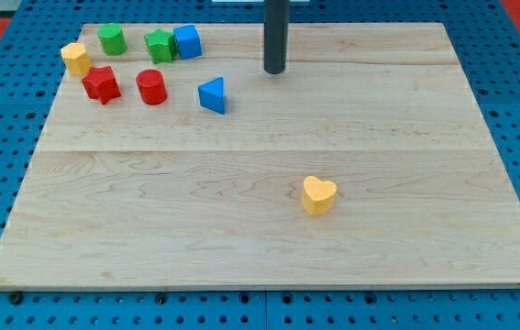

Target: Push the triangle to the left of the heart

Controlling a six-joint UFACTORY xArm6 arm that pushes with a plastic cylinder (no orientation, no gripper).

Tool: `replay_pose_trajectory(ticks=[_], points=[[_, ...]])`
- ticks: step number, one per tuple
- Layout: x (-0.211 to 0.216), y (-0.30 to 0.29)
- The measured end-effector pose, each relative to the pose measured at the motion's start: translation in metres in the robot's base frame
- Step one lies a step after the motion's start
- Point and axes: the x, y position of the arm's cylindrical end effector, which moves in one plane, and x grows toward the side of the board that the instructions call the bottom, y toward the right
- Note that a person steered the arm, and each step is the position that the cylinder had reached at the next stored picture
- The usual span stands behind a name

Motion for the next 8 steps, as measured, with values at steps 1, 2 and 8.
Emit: replay_pose_trajectory(ticks=[1,2,8], points=[[0.033,-0.031],[0.034,-0.080],[0.176,-0.053]])
